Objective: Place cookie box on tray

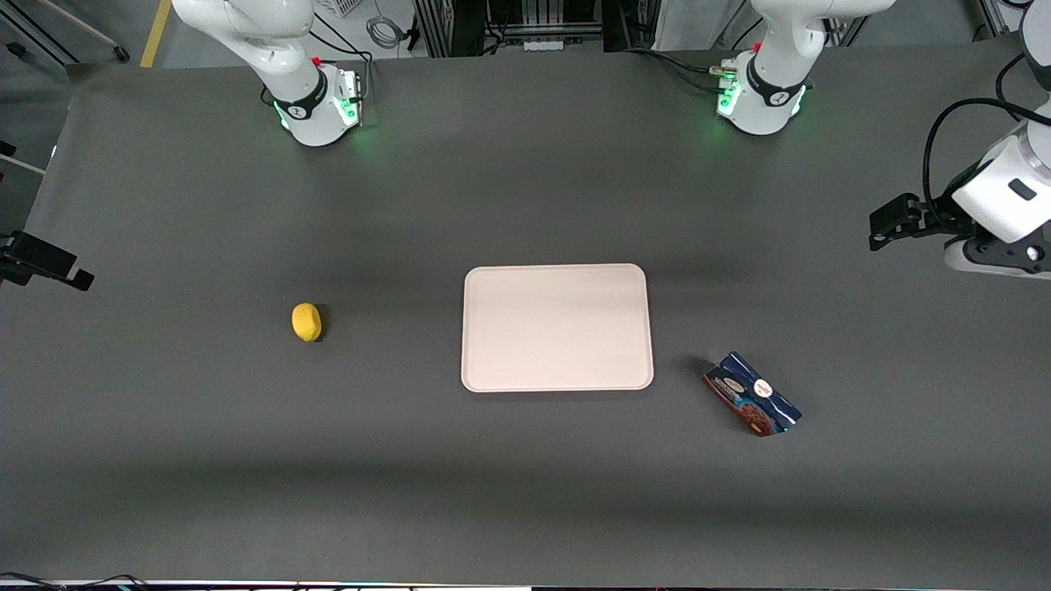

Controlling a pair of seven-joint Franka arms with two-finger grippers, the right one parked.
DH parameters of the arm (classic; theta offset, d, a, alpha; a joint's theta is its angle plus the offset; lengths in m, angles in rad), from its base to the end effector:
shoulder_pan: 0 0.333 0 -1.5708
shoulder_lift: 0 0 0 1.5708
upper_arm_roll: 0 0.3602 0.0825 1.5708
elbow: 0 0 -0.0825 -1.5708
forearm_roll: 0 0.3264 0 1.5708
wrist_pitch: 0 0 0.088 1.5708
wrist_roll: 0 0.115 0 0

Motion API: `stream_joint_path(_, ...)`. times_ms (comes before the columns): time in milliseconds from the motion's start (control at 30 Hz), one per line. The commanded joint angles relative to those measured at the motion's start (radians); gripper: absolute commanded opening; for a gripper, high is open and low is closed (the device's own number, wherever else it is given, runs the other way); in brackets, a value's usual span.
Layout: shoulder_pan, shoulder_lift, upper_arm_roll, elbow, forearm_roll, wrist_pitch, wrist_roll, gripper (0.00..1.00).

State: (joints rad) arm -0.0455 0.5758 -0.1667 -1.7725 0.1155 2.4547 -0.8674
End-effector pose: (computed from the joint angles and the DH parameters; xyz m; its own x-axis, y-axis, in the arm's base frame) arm 0.6443 -0.1217 0.3192 0.8205 0.5674 0.0696 0.5609 -0.8226 0.0936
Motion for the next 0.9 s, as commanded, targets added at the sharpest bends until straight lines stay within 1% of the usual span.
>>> stream_joint_path(0,-0.007,0.004,0.003,-0.024,0.043,0.052,-0.033,1.0)
stream_joint_path(67,-0.007,0.004,0.003,-0.024,0.044,0.053,-0.035,0.98)
stream_joint_path(200,-0.007,0.01,0.003,-0.022,0.046,0.063,-0.035,0.87)
stream_joint_path(300,-0.005,0.013,0.003,-0.022,0.046,0.073,-0.033,0.76)
stream_joint_path(400,-0.005,0.015,0.003,-0.022,0.046,0.073,-0.033,0.62)
stream_joint_path(533,-0.007,0.015,0.003,-0.022,0.046,0.069,-0.033,0.31)
stream_joint_path(667,-0.007,0.016,0.003,-0.022,0.046,0.069,-0.032,0.13)
stream_joint_path(733,-0.008,0.016,0.001,-0.021,0.046,0.069,-0.032,0.08)
stream_joint_path(867,-0.008,0.016,-0.001,-0.016,0.046,0.063,-0.03,0.07)
